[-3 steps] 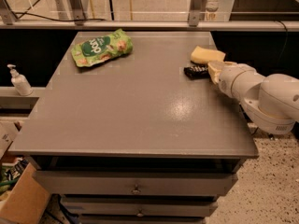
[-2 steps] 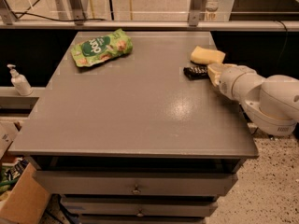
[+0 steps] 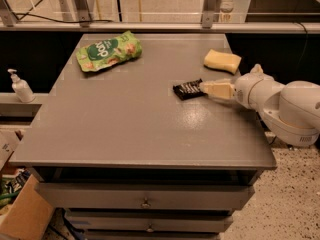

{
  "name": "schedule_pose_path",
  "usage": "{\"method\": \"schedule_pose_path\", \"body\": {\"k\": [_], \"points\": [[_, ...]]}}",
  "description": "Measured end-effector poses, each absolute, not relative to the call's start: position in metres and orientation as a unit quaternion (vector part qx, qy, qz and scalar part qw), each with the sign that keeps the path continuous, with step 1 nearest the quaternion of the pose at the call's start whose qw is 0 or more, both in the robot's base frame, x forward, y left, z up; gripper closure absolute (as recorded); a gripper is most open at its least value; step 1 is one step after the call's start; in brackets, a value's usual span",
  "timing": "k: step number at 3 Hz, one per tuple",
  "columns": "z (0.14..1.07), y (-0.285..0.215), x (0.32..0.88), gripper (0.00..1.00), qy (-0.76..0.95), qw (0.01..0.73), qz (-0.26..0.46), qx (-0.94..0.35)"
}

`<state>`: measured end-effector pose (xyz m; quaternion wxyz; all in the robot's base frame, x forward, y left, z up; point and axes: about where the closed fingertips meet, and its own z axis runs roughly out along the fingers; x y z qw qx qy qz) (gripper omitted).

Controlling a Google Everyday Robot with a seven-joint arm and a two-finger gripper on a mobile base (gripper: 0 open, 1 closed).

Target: Move rxbar chocolate near sponge

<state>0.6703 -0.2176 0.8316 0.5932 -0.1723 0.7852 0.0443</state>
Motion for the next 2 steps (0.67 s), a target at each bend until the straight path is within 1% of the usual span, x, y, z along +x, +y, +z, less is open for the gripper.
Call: {"method": "schedule_pose_path", "body": {"k": [2], "points": [[0.8415,-0.2248,0.6728,0.0,0.78,0.602,0.035,-0.168]]}}
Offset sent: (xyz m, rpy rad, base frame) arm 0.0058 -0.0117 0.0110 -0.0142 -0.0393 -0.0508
